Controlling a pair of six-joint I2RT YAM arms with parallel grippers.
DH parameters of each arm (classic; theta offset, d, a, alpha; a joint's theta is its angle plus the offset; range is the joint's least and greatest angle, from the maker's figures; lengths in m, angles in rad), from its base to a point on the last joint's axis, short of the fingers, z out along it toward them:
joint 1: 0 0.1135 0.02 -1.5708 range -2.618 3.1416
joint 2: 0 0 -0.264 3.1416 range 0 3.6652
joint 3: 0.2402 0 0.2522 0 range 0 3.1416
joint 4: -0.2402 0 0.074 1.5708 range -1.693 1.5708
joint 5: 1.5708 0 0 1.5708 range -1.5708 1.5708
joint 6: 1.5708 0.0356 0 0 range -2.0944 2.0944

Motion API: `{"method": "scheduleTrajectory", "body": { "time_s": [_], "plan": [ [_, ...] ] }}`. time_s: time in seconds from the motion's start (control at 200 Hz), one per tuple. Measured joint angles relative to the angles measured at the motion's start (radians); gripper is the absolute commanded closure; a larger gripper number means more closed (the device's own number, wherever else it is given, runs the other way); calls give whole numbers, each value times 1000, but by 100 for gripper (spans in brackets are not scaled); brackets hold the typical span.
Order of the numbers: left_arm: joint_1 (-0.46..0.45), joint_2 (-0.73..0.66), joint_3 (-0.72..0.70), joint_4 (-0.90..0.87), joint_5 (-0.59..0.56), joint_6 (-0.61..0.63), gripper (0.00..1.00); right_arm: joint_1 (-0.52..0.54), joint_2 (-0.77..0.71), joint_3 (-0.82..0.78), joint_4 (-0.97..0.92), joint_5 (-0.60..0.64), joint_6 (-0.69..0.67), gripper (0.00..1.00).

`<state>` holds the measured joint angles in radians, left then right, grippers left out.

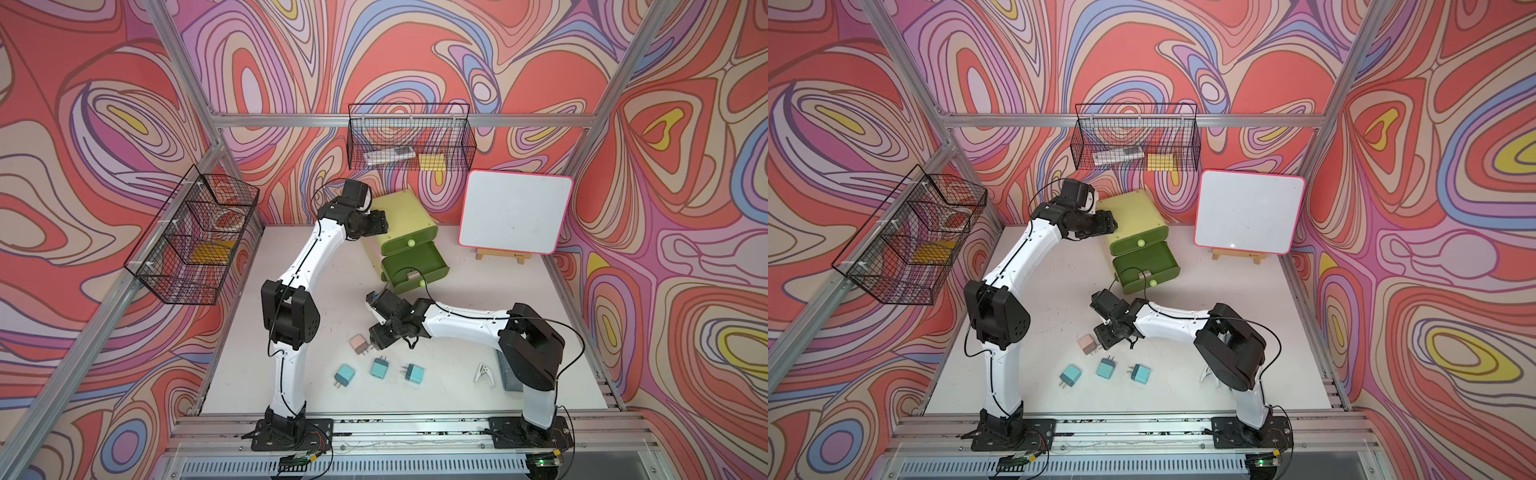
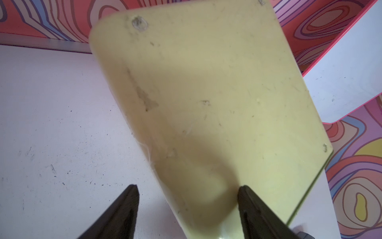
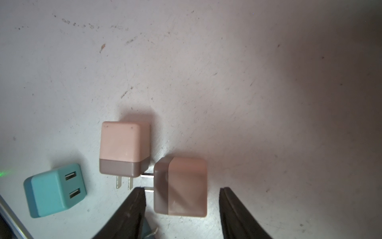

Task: Place the plugs into the drawer by color
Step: Pick up the plug from the center of the board.

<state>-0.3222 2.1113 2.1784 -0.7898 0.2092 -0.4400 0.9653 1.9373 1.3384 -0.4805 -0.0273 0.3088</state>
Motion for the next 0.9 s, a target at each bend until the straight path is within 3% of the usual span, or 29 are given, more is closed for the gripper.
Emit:
{"method": "scheduleTrajectory", "body": {
  "time_s": [0.901],
  "plan": [
    [0, 0, 0, 0, 0, 3, 25, 0, 43, 12, -2, -20, 26, 49]
  ]
}}
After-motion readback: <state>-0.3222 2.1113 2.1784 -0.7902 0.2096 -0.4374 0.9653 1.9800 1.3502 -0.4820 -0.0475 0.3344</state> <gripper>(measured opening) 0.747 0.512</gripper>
